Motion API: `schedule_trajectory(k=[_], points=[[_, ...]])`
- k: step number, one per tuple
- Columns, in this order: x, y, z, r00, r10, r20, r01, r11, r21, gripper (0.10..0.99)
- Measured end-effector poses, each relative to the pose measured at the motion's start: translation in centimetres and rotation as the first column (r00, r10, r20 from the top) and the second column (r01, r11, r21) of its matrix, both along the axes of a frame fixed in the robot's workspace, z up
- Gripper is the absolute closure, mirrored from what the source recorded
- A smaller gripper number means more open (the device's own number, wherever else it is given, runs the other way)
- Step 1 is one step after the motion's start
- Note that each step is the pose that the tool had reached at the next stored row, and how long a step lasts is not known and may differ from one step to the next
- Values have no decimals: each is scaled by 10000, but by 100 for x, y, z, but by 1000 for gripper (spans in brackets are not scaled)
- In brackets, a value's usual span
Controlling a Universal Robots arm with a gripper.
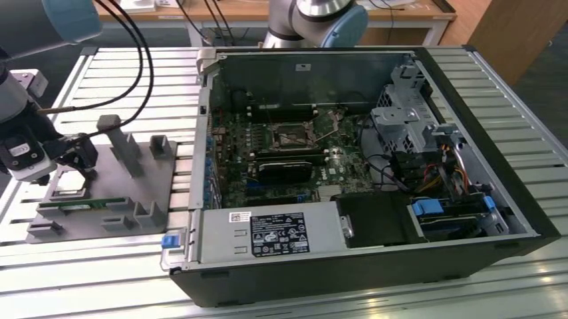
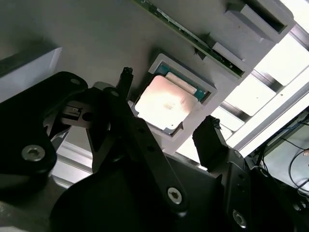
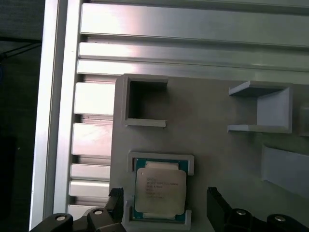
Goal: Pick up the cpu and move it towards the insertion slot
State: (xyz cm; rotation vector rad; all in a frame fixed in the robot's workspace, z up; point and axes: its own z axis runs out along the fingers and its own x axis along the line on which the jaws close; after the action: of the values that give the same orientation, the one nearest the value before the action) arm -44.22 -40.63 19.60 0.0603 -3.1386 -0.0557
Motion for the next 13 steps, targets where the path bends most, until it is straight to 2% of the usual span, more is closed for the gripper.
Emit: schedule_trajectory(k=[7, 11, 12, 13], points=[[0, 15, -83, 10000, 2, 0, -2, 10000, 0, 310], [0, 15, -95, 10000, 3, -2, -3, 10000, -1, 325], [0, 15, -98, 10000, 3, -1, -3, 10000, 0, 392], [0, 15, -100, 10000, 4, 0, -4, 10000, -1, 392]])
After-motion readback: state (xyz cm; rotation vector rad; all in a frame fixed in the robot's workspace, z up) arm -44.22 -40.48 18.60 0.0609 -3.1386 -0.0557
